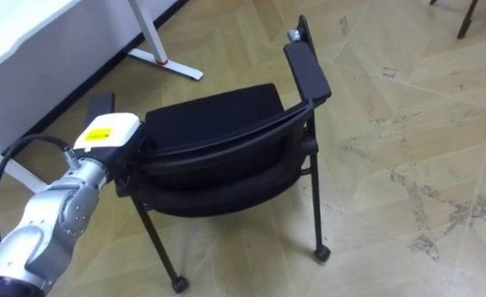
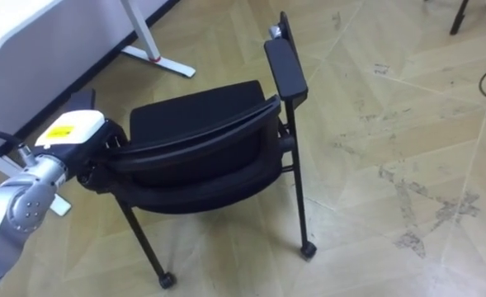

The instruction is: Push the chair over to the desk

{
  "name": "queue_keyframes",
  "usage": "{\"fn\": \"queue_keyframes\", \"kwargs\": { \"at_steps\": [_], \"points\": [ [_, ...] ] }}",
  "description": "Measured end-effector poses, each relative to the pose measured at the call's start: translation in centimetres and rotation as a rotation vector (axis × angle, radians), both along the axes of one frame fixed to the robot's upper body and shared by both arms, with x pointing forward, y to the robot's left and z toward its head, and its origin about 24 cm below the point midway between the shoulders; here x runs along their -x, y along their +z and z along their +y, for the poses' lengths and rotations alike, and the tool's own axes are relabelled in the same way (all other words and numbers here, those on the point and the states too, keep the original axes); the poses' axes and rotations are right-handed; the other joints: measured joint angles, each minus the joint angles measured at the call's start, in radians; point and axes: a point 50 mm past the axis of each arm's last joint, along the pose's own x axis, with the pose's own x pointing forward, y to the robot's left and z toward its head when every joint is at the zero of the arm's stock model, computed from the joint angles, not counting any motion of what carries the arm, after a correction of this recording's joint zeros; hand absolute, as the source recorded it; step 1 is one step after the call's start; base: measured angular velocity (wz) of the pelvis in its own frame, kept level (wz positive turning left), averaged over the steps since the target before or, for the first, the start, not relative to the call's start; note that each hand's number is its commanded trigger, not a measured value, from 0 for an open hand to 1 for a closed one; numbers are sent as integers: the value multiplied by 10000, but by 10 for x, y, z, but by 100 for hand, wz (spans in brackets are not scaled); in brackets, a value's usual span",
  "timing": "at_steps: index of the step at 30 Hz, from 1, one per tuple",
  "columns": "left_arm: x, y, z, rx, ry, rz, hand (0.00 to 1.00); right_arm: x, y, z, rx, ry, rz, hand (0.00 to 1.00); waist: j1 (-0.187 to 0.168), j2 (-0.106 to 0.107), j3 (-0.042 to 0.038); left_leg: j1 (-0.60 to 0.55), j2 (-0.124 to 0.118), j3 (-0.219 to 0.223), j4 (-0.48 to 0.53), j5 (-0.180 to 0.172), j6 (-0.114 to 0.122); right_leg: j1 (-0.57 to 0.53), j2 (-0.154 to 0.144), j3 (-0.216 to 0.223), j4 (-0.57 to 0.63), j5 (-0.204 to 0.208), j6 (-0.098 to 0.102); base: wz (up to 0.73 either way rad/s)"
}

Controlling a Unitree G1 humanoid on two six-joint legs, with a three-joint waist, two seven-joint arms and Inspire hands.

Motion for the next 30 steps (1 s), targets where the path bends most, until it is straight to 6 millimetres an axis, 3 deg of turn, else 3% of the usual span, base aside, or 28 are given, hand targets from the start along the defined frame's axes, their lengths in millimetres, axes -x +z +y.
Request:
{"fn": "queue_keyframes", "kwargs": {
  "at_steps": [2, 4, 10, 14, 20, 30],
  "points": [
    [0, 2, 1, -97, -94, -58, 100, -12, 19, -12, 1163, -425, -721, 0, -28, -209, -105, -130, 7, -4, 192, -10, 13, -20, 2, -5, 2, 1, 0, 7],
    [0, 3, 1, -115, -134, -142, 100, -25, 36, -20, 2169, -235, -1131, 0, -57, -253, -135, -270, 25, 3, 308, -29, 39, -150, 4, 4, 93, 3, 1, 3],
    [0, 5, 4, -247, -9, -168, 100, -75, 95, -23, 5134, 1134, -2624, 0, -164, -240, -138, -432, 91, 107, 413, -68, 86, -444, 24, 181, 380, 5, 1, -5],
    [0, 5, 6, -258, 141, -119, 100, -103, 133, -10, 6867, 2274, -3655, 0, -118, -206, -103, -400, 128, 248, 378, -76, 96, -552, 28, 278, 495, 5, 1, -11],
    [-1, 5, 5, -237, 129, -100, 100, -130, 173, 9, 8815, 3685, -4389, 0, 148, -232, -74, -236, 157, 504, 181, -70, 96, -607, 24, 455, 508, 5, 2, -12],
    [-1, 11, 1, -158, -344, -401, 100, -183, 207, 65, 10688, 7864, -4919, 0, 468, -416, 75, -140, 158, 590, 85, -68, 94, -575, 9, 525, 480, 5, 3, -3]
  ]
}}
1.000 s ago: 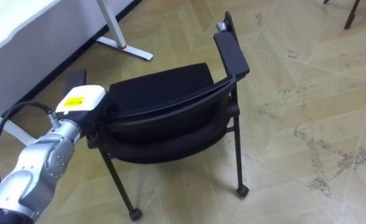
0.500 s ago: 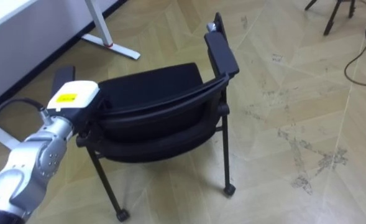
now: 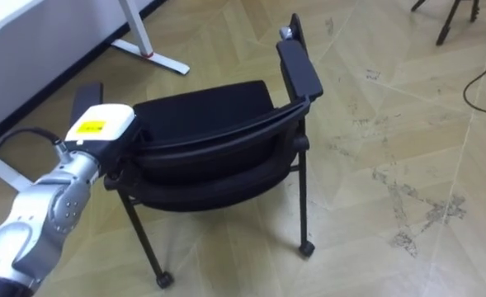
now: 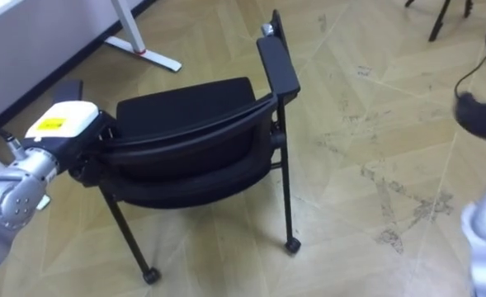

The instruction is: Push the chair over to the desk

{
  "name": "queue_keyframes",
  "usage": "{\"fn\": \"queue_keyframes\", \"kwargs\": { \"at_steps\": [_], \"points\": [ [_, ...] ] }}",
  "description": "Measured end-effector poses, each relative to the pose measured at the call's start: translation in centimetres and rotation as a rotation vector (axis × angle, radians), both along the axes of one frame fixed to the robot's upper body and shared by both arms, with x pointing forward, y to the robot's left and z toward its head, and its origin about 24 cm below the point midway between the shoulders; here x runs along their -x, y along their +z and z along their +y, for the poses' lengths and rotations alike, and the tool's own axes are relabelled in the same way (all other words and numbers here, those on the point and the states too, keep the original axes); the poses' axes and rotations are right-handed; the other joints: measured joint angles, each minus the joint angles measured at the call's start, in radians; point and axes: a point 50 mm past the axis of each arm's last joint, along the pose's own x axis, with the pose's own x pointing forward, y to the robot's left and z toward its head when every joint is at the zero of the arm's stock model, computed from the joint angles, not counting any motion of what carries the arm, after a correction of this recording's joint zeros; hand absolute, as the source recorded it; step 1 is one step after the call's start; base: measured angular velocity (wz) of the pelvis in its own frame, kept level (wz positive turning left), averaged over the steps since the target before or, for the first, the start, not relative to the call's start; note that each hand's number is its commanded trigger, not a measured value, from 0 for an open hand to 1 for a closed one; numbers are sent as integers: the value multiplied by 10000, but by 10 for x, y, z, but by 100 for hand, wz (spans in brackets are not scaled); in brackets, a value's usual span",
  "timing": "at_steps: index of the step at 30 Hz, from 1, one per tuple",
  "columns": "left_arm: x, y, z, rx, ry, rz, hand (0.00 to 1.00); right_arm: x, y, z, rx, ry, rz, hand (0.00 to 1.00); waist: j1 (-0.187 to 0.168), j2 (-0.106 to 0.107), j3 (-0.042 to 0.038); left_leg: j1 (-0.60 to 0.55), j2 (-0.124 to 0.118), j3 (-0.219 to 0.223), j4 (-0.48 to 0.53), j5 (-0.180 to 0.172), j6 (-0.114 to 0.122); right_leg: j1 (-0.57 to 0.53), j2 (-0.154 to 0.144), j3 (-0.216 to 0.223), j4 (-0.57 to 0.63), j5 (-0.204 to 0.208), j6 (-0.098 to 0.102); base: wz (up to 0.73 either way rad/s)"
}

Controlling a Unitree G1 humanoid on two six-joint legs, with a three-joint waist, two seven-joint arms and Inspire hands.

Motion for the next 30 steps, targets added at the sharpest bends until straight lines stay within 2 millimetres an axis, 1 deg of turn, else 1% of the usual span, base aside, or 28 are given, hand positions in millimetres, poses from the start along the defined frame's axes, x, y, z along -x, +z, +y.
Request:
{"fn": "queue_keyframes", "kwargs": {
  "at_steps": [2, 6, 9, 11, 12, 14, 15, 17, 19, 21, 24, 26, 30],
  "points": [
    [-2, 4, -2, 87, -201, -115, 100, -5, 3, 10, 248, 718, 316, 0, 188, -44, 29, -36, -2, 4, -35, 0, 0, -44, 0, 2, -7, 0, 0, 0],
    [-2, 7, -4, 93, -412, -221, 100, -15, 6, 24, 872, 1723, 1036, 0, 351, -116, 74, -36, 9, 17, -43, -1, -1, -64, 2, -11, -4, 0, 0, 0],
    [-2, 10, -7, 66, -607, -238, 100, -19, 11, 34, 1726, 2657, 1832, 0, 452, -135, 81, -49, 3, 14, -44, -2, -4, -69, -4, -27, -4, 1, 1, 0],
    [-2, 10, -7, 59, -666, -217, 100, -25, 17, 48, 2634, 3583, 2435, 0, 482, -171, 80, -13, 3, 12, -50, -2, -4, -46, -1, -26, -2, 1, 1, 0],
    [-2, 10, -7, 49, -678, -216, 100, -26, 18, 51, 2817, 3784, 2577, 0, 496, -191, 83, 0, 4, 9, -56, -1, -4, -33, 1, -27, -4, 1, 1, 0],
    [-2, 10, -8, 32, -797, -206, 100, -31, 14, 62, 3326, 4490, 3362, 0, 568, -315, 95, 170, -3, -3, -191, 8, -18, 106, 12, -46, -63, 1, 1, 0],
    [-1, 10, -8, 32, -827, -202, 100, -31, 12, 63, 3411, 4624, 3581, 0, 580, -353, 84, 191, -9, -7, -190, 8, -17, 156, 9, -63, -113, 2, 1, 5],
    [-2, 11, -9, 30, -977, -236, 100, -31, 8, 66, 3597, 4954, 4220, 0, 614, -456, 108, 246, -25, -38, -197, 8, -18, 264, -4, -173, -179, 5, 3, 8],
    [-2, 12, -10, 18, -1058, -264, 100, -31, 6, 67, 3617, 5153, 4558, 0, 687, -509, 106, 263, -17, -41, -194, 7, -18, 274, -2, -209, -180, 6, 3, 2],
    [-3, 13, -10, 17, -1143, -302, 100, -32, 3, 71, 3696, 5404, 4872, 0, 738, -532, 103, 256, -11, -41, -189, 7, -18, 265, -2, -253, -173, 6, 2, 0],
    [-6, 13, -11, 16, -1298, -304, 100, -34, -1, 81, 4016, 6005, 5522, 0, 839, -538, 105, 253, -4, -38, -186, 7, -18, 263, 2, -280, -171, 6, 2, 0],
    [-8, 14, -13, -16, -1401, -294, 100, -37, -2, 92, 4283, 6575, 5928, 0, 903, -565, 106, 255, 1, -39, -180, 7, -18, 261, 3, -291, -171, 6, 2, 0],
    [-11, 14, -17, -63, -1554, -241, 100, -34, -4, 107, 4826, 7292, 6360, 0, 1024, -626, 104, 245, 3, -52, -156, 6, -19, 267, 2, -297, -172, 8, 0, 0]
  ]
}}
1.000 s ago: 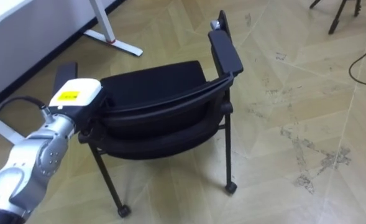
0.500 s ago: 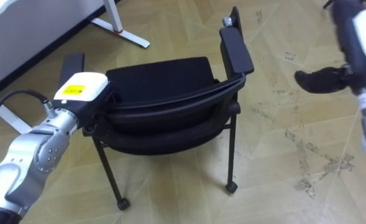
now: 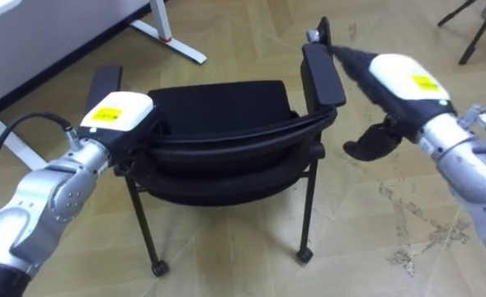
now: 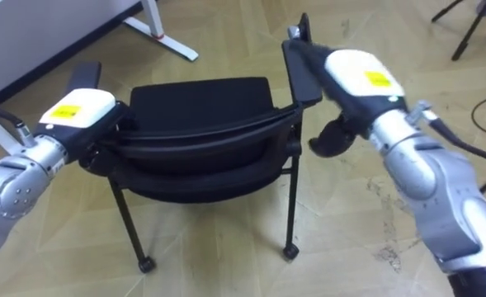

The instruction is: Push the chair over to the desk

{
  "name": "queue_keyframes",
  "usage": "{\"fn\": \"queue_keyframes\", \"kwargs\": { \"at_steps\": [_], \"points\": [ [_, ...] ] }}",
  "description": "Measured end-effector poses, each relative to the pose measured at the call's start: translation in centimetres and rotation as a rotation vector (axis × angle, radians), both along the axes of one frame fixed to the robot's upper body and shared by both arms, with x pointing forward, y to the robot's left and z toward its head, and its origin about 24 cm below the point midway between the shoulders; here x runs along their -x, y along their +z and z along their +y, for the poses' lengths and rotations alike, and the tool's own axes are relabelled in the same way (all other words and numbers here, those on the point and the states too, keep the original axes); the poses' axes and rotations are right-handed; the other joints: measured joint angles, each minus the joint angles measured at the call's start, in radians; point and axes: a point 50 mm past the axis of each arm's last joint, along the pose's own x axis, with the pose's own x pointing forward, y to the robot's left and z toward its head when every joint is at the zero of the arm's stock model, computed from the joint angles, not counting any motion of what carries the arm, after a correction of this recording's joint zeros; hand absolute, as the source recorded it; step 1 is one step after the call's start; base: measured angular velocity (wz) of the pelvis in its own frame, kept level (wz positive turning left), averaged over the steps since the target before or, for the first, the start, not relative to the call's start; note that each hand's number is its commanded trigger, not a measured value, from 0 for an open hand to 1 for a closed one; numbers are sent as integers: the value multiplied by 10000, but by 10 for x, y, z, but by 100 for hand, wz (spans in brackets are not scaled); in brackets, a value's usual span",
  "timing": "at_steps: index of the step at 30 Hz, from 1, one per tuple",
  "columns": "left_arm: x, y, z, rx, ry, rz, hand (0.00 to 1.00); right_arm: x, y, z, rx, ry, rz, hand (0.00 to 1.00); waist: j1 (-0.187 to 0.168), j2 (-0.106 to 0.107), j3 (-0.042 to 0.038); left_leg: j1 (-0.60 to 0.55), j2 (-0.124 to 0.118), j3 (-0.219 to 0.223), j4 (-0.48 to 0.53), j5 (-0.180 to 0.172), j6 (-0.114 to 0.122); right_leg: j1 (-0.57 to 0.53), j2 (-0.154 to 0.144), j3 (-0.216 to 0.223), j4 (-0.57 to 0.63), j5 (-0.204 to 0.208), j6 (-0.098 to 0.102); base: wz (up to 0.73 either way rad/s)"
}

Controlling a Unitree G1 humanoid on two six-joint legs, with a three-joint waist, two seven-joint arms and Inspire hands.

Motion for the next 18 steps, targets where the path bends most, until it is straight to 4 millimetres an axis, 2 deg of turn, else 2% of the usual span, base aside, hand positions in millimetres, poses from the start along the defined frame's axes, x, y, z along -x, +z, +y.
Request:
{"fn": "queue_keyframes", "kwargs": {
  "at_steps": [7, 18],
  "points": [
    [-6, 0, -5, -112, -187, 38, 100, -2, -6, 21, 785, 1084, 1012, 0, 166, -18, 6, -3, -3, -55, 6, 0, 0, 7, 3, 0, -4, 1, -2, 0],
    [-8, 0, -14, -84, -686, -12, 100, -2, -12, 40, 1512, 2038, 1736, 0, 512, -47, 30, 136, -33, -210, -56, 0, 0, 146, 6, -111, -14, 0, -1, 2]
  ]
}}
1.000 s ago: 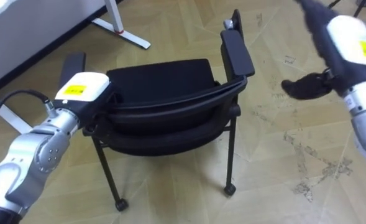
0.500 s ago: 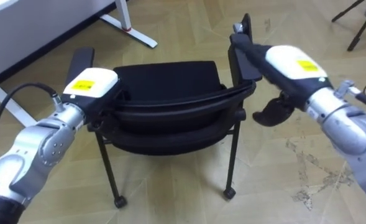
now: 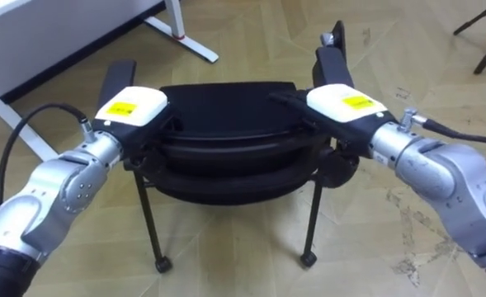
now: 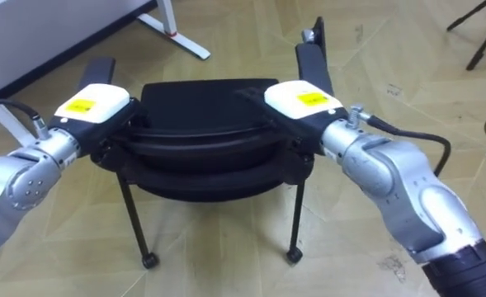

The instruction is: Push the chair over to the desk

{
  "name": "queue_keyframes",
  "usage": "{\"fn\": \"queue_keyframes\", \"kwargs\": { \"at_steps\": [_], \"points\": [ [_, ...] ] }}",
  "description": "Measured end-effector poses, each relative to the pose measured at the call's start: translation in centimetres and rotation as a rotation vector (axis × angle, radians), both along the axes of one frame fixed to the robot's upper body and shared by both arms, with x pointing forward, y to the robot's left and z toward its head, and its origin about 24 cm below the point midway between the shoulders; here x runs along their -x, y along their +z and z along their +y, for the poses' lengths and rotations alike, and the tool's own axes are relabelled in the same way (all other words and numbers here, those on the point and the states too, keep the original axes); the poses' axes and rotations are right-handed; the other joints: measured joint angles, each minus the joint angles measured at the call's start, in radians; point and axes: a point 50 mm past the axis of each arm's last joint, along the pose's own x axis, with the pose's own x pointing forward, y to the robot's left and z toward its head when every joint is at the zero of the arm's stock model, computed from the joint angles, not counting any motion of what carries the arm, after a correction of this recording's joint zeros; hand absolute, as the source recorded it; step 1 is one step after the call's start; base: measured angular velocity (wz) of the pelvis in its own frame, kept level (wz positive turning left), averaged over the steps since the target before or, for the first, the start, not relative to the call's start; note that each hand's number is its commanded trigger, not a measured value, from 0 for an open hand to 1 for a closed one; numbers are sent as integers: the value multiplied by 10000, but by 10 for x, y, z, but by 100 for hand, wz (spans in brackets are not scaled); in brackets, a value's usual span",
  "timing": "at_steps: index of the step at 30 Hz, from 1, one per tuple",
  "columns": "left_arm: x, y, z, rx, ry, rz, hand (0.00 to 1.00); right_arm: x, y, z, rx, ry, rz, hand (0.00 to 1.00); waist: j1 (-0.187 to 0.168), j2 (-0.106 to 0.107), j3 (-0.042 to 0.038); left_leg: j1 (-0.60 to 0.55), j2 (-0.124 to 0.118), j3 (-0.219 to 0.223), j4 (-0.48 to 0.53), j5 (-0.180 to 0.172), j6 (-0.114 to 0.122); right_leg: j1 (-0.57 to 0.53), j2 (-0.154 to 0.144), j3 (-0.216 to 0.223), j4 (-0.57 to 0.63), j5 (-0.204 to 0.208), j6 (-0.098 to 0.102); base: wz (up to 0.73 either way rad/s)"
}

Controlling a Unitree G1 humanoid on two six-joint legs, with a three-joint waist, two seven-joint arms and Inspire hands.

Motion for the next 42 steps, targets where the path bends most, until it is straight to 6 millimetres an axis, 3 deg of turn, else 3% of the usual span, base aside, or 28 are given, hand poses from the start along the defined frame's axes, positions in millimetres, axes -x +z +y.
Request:
{"fn": "queue_keyframes", "kwargs": {
  "at_steps": [4, 12, 29, 31, 34, 35, 36, 37, 38, 39, 40, 41, 42],
  "points": [
    [0, 1, -3, 12, -160, -106, 100, 0, -2, 5, 192, 242, 255, 0, 18, -70, 55, 56, -31, -128, -11, 0, 0, 202, 0, -186, -171, 0, 0, 11],
    [-2, 3, -10, 4, -558, -226, 100, 2, -9, 12, 428, 585, 644, 0, 145, -96, 68, -42, -61, -312, -5, 0, 0, 193, 1, -417, -159, 1, 0, 8],
    [-1, 4, -22, 33, -1265, -353, 100, -10, -26, -9, 646, -279, 887, 0, 342, -143, 66, -38, -156, -765, -13, 0, 0, 216, -25, -486, -128, 1, -1, 5],
    [-1, 3, -24, 18, -1310, -332, 100, -11, -28, -12, 647, -403, 920, 0, 380, -140, 61, 7, -149, -969, -15, 1, 1, 198, -14, -512, -4, 0, -1, 0],
    [1, -2, -25, -48, -1326, -160, 100, -11, -37, -17, 979, -575, 1074, 0, 417, -125, 45, 223, -123, -1828, -8, 3, 0, 87, 31, -415, 583, -13, 5, -1],
    [1, -2, -25, -38, -1346, -166, 100, -12, -38, -18, 1168, -631, 982, 0, 450, -141, 30, 199, -179, -1876, 8, 2, -1, 217, 22, -413, 509, 9, -10, 0],
    [1, -2, -25, -27, -1355, -177, 100, -13, -37, -19, 1260, -647, 911, 4, 430, -132, 24, 174, -196, -1841, 2, 1, 0, 272, 17, -435, 454, 17, -14, 12],
    [1, -1, -26, -4, -1385, -197, 100, -14, -37, -20, 1351, -688, 845, 57, 384, -114, 14, 154, -202, -1857, -15, 2, 0, 258, 14, -506, 488, 18, -15, 12],
    [1, -3, -28, 4, -1400, -134, 100, -14, -41, -22, 1326, -791, 879, 100, 380, -46, 26, 248, -55, -2143, -35, 9, -6, -115, 27, -559, 1187, -6, -4, 7],
    [2, -5, -29, -23, -1396, -62, 100, -14, -43, -23, 1322, -860, 948, 100, 341, 15, 18, 306, 22, -2407, -8, 12, -14, -328, 89, -461, 1504, -163, -21, -7],
    [2, -6, -29, -97, -1378, -17, 100, -15, -47, -25, 1347, -915, 1040, 100, 348, 19, 6, 314, 68, -3129, 80, 10, -22, -671, 434, 177, 1028, -210, -190, -10],
    [2, -5, -26, -158, -1329, -34, 100, -17, -46, -26, 1337, -911, 930, 100, 364, 3, -6, 235, 20, -3397, 208, -97, -206, -1084, 547, 530, 62, 479, -445, 7],
    [2, -7, -26, -94, -1268, 23, 100, -17, -46, -27, 1384, -921, 860, 100, 289, 141, -29, 202, 47, -3456, 289, -212, -379, -1107, 558, 316, 262, 654, -617, 27]
  ]
}}
